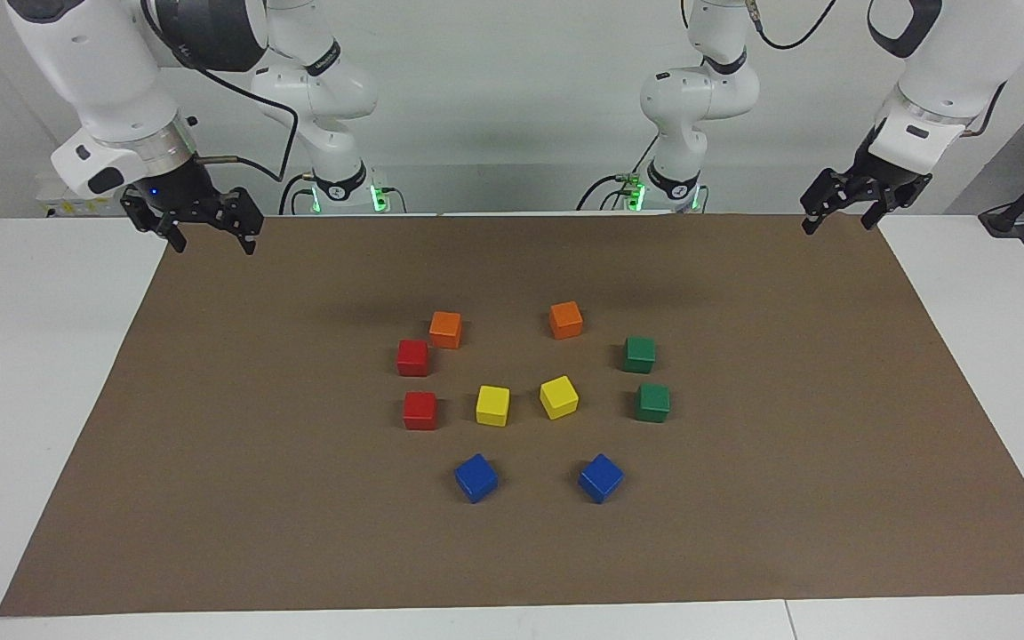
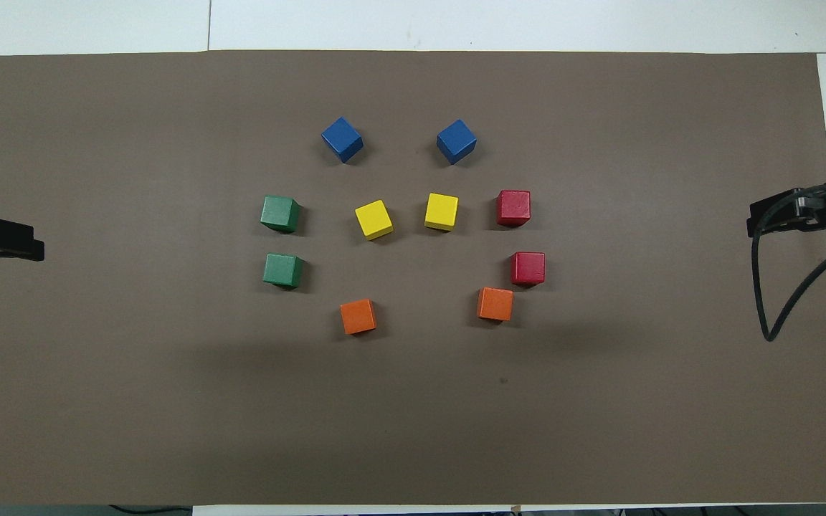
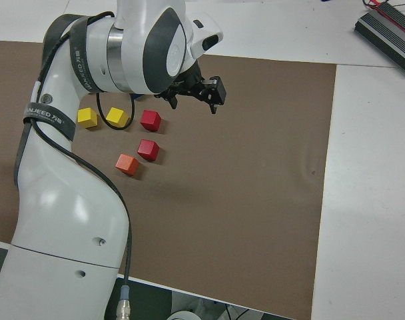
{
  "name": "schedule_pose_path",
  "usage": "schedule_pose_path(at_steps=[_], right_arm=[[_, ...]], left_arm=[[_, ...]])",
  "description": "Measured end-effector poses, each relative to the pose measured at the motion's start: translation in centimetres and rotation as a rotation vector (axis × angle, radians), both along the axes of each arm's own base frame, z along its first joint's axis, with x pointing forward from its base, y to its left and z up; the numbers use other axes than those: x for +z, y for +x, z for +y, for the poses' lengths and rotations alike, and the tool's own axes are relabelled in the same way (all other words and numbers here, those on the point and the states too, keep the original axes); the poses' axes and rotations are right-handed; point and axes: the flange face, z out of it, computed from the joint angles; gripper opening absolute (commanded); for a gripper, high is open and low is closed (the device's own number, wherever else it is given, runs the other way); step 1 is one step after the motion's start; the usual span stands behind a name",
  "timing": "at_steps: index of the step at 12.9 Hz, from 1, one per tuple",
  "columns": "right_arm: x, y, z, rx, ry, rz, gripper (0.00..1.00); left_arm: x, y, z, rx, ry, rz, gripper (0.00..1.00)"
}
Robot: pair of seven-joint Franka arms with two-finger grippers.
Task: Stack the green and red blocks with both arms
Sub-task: 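Reach the right gripper toward the red cube farther from the robot, then grasp the red cube with the right gripper while the left gripper grasps a green cube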
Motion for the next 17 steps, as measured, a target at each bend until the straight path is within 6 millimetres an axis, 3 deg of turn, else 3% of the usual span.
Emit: schedule_pose_path(at_steps=[5, 6, 8, 10, 12, 14, 17], right_arm=[[-0.3, 0.1, 0.6, 0.007, 0.012, 0.0, 1.0], [-0.7, 0.2, 1.5, 0.009, 0.024, -0.013, 1.0], [-2.4, 0.6, 5.7, -0.01, 0.03, -0.043, 1.0], [-4.6, 0.6, 10.8, -0.029, 0.032, -0.062, 1.0], [-7.2, 1.4, 14.3, -0.056, 0.036, -0.076, 1.0], [-11.2, 2.7, 17.7, -0.087, 0.046, -0.101, 0.99], [-17.6, 4.0, 19.9, -0.111, 0.048, -0.098, 0.97]], left_arm=[[0.0, 0.0, -0.1, -0.003, 0.0, 0.0, 1.0], [0.0, 0.0, -0.1, -0.003, 0.0, 0.0, 1.0], [0.0, 0.0, -0.2, -0.005, 0.0, 0.0, 1.0], [0.0, 0.0, -0.3, -0.007, 0.0, 0.0, 1.0], [-0.3, 0.0, -0.3, -0.008, 0.001, 0.001, 1.0], [-0.5, 0.2, -0.3, -0.008, 0.001, -0.013, 1.0], [-1.5, 0.6, -0.8, -0.015, 0.002, -0.049, 1.0]])
